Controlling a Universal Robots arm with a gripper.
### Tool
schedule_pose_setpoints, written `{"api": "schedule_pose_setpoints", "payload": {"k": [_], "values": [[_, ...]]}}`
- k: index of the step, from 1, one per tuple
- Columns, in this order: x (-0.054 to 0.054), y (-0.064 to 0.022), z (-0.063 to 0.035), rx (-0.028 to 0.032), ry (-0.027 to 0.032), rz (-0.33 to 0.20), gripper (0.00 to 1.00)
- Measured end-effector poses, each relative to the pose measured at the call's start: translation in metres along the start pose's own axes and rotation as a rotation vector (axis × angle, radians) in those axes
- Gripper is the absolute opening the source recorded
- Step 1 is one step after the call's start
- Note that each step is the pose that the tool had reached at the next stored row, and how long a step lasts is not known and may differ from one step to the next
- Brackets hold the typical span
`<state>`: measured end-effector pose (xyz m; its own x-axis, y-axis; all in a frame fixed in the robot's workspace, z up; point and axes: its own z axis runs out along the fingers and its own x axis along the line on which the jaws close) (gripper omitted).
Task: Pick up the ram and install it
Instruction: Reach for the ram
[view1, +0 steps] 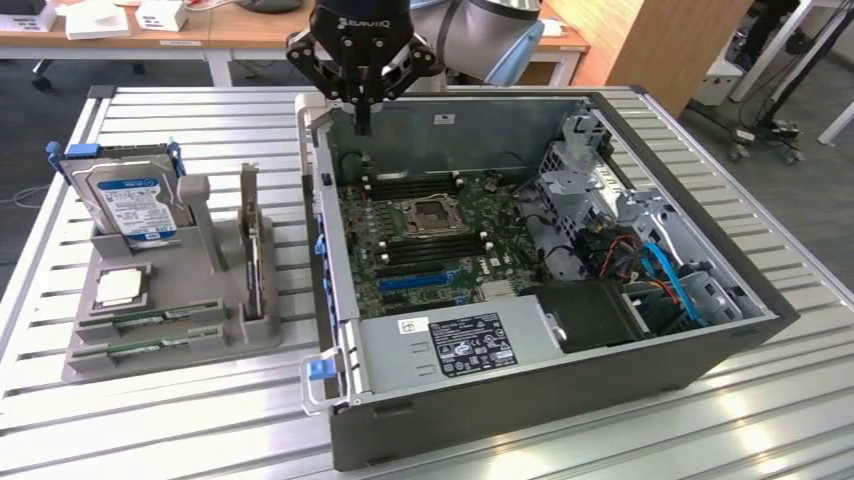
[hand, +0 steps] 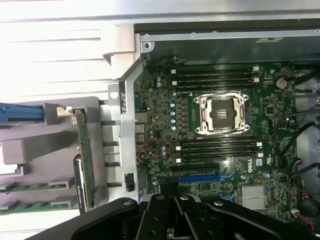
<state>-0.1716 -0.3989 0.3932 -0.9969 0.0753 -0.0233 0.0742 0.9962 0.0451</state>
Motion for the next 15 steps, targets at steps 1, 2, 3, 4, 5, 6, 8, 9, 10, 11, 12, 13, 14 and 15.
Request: {"api": "schedule_pose_setpoints", "payload": {"k": [1,2,3,4,5,6,8,9,10,11,12,13,14,15], "values": [[0.002,-0.0001,0.0,0.0,0.0,0.0,0.1],[0.003,-0.0002,-0.0001,0.0,0.0,0.0,0.1],[0.005,-0.0004,-0.0001,0.0,0.0,0.0,0.1],[0.007,-0.0005,-0.0002,0.0,0.0,0.0,0.1],[0.009,-0.0006,-0.0002,0.0,0.0,0.0,0.1],[0.011,-0.0008,-0.0003,0.0,0.0,0.0,0.1],[0.014,-0.0011,-0.0004,0.0,0.0,0.0,0.1],[0.016,-0.0012,-0.0004,0.0,0.0,0.0,0.1],[0.019,-0.0014,-0.0005,0.0,0.0,0.0,0.1],[0.021,-0.0015,-0.0005,0.0,0.0,0.0,0.1],[0.023,-0.0017,-0.0006,0.0,0.0,0.0,0.1],[0.025,-0.0018,-0.0006,0.0,0.0,0.0,0.1],[0.027,-0.002,-0.0007,0.0,0.0,0.0,0.1],[0.029,-0.0021,-0.0007,0.0,0.0,0.0,0.1]]}}
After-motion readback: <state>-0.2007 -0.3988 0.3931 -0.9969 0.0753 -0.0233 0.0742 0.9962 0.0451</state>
